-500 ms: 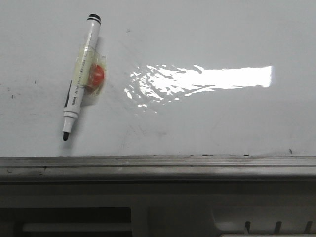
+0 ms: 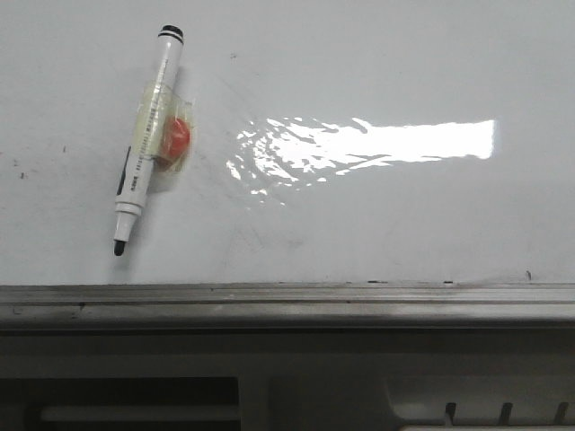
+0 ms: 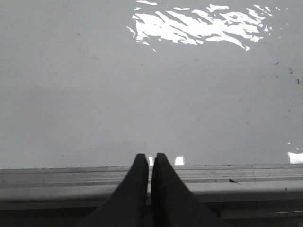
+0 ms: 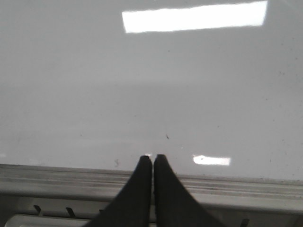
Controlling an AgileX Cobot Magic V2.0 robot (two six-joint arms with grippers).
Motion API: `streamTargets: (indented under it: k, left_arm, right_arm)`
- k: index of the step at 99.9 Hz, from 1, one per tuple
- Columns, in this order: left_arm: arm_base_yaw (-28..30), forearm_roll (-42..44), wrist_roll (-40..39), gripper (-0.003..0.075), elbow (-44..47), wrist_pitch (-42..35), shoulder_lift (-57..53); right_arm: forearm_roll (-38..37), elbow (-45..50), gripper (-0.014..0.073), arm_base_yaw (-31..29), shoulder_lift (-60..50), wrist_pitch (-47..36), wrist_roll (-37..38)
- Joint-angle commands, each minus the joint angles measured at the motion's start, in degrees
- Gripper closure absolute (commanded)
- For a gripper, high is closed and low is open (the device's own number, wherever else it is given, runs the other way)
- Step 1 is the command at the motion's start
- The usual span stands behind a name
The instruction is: Write number 9 on whiteboard
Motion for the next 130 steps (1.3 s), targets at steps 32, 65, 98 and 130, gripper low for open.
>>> streamTargets:
  k: [32, 65, 98, 130]
  left_arm:
    - [0.16, -0.98, -0.51, 0.0738, 1.73, -2.20, -1.65]
    - [0.16, -37.22, -0.65, 0.0738, 1.73, -4.56, -1.65]
    - [0.06, -64.07, -0.24, 0.0739, 0.16, -8.26, -1.65]
    - [0.06, -38.80, 5.44, 0.0739, -17.76, 7.30, 11.58]
  right_arm:
    - [-2.53, 1.63, 0.0638, -0.34, -1.05, -0.97, -0.46]
    - [11.42, 1.63, 0.0638, -0.24, -1.05, -21.08, -0.20]
    - [41.44, -1.90, 0.0638, -0.13, -1.05, -26.14, -0.24]
    - [17.91, -26.19, 0.0638, -0.13, 10.09, 10.68, -8.92]
